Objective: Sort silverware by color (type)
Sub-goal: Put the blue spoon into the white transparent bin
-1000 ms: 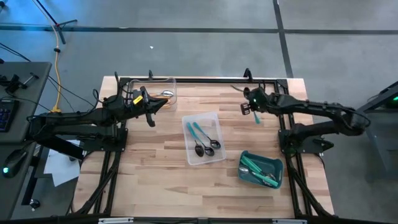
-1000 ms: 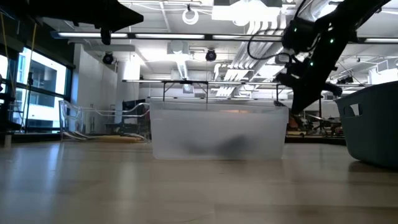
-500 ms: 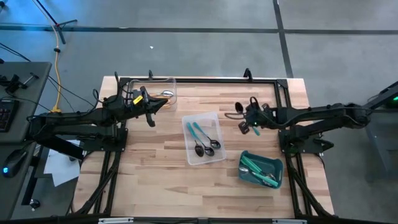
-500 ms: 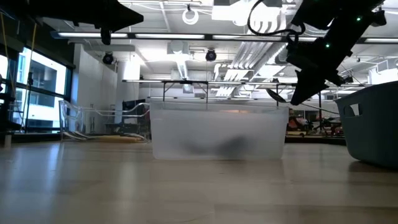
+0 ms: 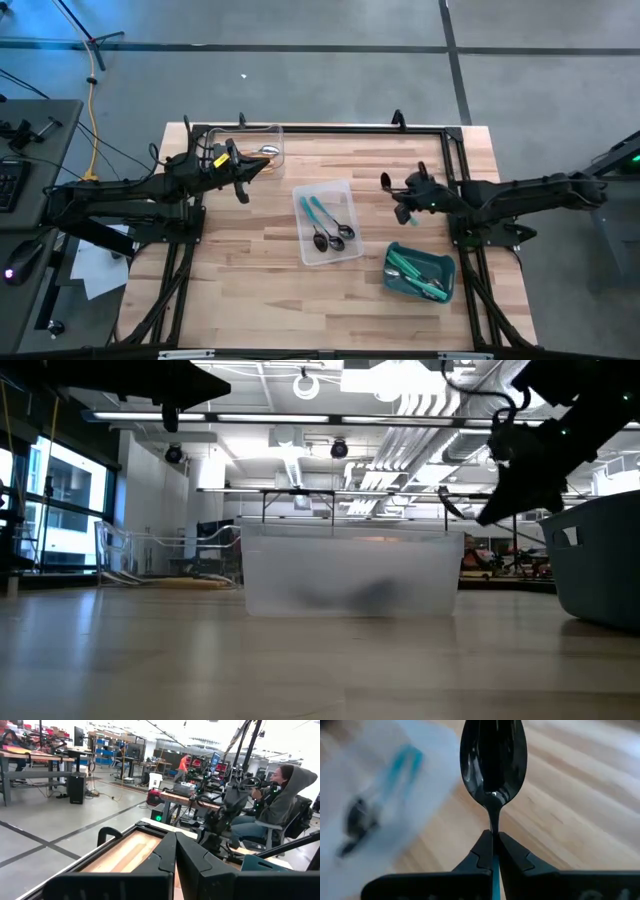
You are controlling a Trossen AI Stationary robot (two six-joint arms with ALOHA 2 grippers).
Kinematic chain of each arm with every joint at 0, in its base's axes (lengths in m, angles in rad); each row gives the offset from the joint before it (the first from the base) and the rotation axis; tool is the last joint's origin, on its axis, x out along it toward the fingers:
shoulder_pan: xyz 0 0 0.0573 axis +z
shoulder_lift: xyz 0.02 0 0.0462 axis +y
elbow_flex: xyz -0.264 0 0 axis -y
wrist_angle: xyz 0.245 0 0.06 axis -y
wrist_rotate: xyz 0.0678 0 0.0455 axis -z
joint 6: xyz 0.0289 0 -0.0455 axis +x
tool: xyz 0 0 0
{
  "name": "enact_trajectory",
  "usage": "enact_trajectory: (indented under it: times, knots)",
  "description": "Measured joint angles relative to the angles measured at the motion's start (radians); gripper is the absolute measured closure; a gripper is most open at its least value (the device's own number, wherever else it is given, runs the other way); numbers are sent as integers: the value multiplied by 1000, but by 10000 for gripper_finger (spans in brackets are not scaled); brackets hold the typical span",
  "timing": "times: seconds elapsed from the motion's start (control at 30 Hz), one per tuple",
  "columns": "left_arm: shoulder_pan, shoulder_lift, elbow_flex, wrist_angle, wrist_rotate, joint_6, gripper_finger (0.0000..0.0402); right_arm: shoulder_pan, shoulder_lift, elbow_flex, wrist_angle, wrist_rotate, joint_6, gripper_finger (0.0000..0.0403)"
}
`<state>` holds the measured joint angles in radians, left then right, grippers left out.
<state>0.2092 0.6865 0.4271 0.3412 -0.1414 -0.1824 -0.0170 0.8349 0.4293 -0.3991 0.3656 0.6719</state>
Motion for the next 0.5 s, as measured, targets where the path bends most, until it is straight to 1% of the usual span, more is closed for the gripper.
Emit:
enact_trajectory:
  times: [0.1,0.17,0.23,0.3,0.43,0.5]
  knots:
    - [0,0,0,0,0,0,401,0,-22,-19,125,-2,-50,403]
    - [0,0,0,0,0,0,401,-1,-12,-19,207,-6,-88,403]
    - [0,0,0,0,0,1,401,-1,11,-19,327,-19,-111,403]
    - [0,0,0,0,0,0,401,-1,43,-19,493,-22,-134,403]
    - [0,0,0,0,0,1,401,-1,126,-19,856,-36,-231,403]
    - [0,0,0,1,0,1,401,-1,168,3,963,-56,-274,403]
